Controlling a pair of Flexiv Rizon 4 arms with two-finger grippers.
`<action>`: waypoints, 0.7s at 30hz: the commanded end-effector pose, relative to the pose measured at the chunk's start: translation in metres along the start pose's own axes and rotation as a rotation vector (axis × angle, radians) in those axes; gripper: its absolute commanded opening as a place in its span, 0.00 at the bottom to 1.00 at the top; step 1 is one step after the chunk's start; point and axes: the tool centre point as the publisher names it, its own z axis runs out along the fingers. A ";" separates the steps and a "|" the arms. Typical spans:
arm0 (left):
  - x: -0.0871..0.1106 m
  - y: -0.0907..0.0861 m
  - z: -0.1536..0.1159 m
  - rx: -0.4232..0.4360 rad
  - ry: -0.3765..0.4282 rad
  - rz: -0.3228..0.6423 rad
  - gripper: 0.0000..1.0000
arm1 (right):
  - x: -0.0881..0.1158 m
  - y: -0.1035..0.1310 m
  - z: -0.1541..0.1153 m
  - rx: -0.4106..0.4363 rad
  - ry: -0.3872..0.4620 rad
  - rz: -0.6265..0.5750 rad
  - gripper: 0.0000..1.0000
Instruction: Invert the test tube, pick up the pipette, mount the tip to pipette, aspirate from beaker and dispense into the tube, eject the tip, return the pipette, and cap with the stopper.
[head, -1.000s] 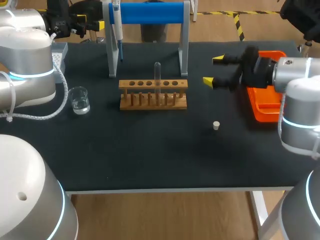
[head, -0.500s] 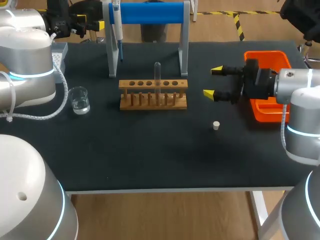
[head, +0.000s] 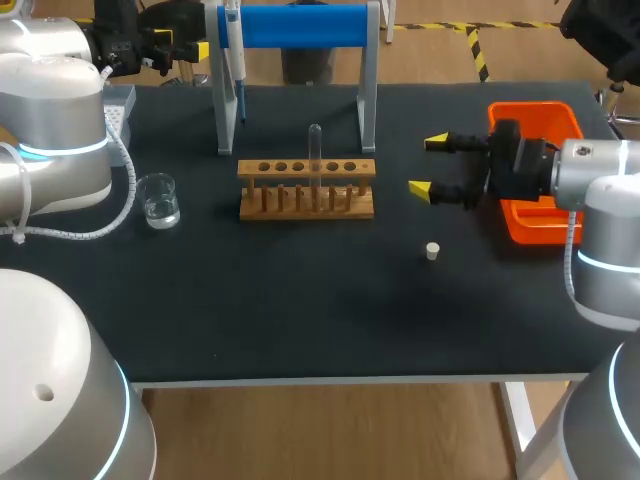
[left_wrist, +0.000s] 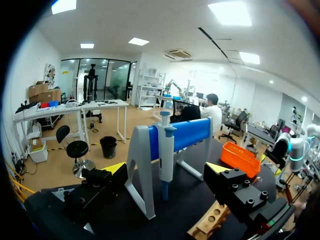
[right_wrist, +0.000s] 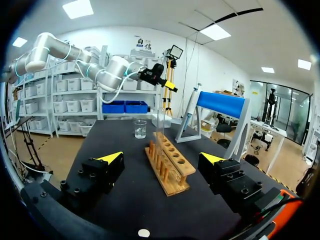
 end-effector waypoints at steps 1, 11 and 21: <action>0.019 0.012 -0.013 0.024 -0.026 0.047 1.00 | 0.001 0.000 0.000 -0.001 -0.005 -0.001 1.00; 0.092 0.062 -0.053 0.160 0.002 0.143 1.00 | 0.001 0.000 0.000 -0.001 -0.005 -0.001 1.00; 0.142 0.103 -0.058 0.190 0.102 0.176 1.00 | 0.001 0.000 0.000 -0.001 -0.005 -0.001 1.00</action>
